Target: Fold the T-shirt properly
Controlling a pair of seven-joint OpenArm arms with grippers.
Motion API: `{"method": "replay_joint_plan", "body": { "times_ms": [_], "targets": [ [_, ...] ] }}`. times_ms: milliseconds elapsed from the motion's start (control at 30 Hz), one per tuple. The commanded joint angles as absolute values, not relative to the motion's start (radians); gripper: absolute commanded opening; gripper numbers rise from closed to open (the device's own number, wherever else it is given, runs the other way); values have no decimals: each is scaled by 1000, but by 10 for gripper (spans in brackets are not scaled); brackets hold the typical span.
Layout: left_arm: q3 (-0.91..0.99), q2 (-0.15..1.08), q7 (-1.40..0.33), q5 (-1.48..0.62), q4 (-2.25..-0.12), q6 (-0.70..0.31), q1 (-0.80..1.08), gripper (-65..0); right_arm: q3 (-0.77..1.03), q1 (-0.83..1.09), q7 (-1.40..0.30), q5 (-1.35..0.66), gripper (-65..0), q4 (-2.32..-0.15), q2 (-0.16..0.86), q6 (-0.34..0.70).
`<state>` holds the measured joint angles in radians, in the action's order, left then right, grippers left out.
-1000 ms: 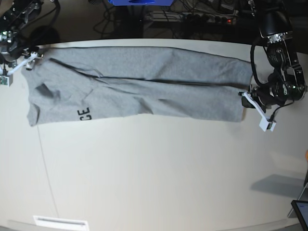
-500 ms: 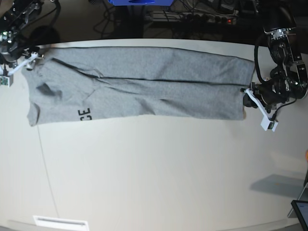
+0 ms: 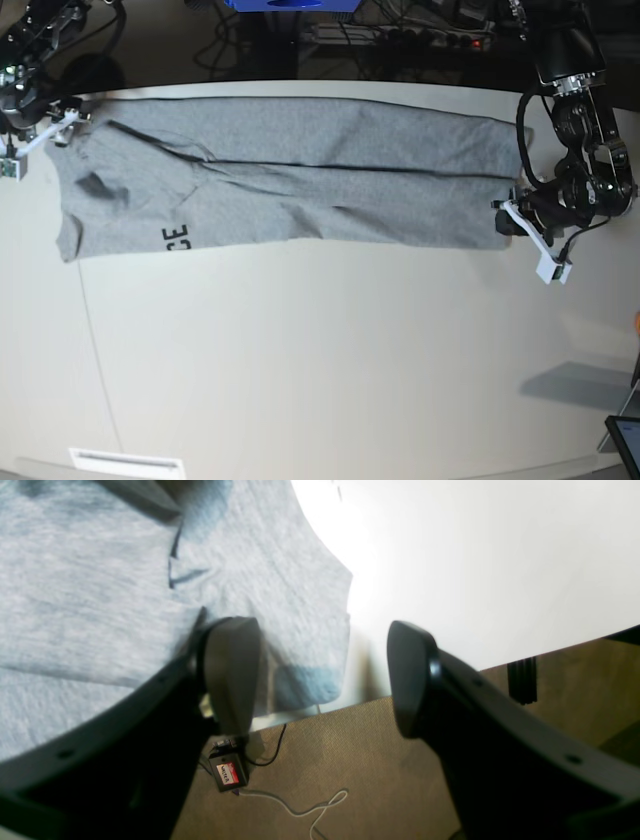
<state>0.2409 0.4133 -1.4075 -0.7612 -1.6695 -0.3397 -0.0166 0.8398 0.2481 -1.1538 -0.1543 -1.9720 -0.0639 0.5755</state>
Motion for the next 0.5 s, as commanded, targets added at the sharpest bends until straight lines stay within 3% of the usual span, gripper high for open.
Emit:
{"method": "replay_joint_plan", "body": {
  "times_ms": [0, 267, 400, 467],
  "targets": [
    [248, 433, -1396, -768, -1676, -337, -36, -626, 842, 248, -1144, -160, -270, -1986, -53, 575],
    [242, 440, -1396, -768, -1620, -337, -27, -650, 842, 251, -1144, -160, -270, -1986, -54, 575],
    [248, 440, -1396, -773, -1719, -352, 21, -650, 842, 251, -1135, -160, -270, -1988, -56, 585],
    [248, 440, -1396, -773, -1797, -390, 56, -650, 840, 251, -1112, -160, -270, -1992, -56, 656]
  ]
}}
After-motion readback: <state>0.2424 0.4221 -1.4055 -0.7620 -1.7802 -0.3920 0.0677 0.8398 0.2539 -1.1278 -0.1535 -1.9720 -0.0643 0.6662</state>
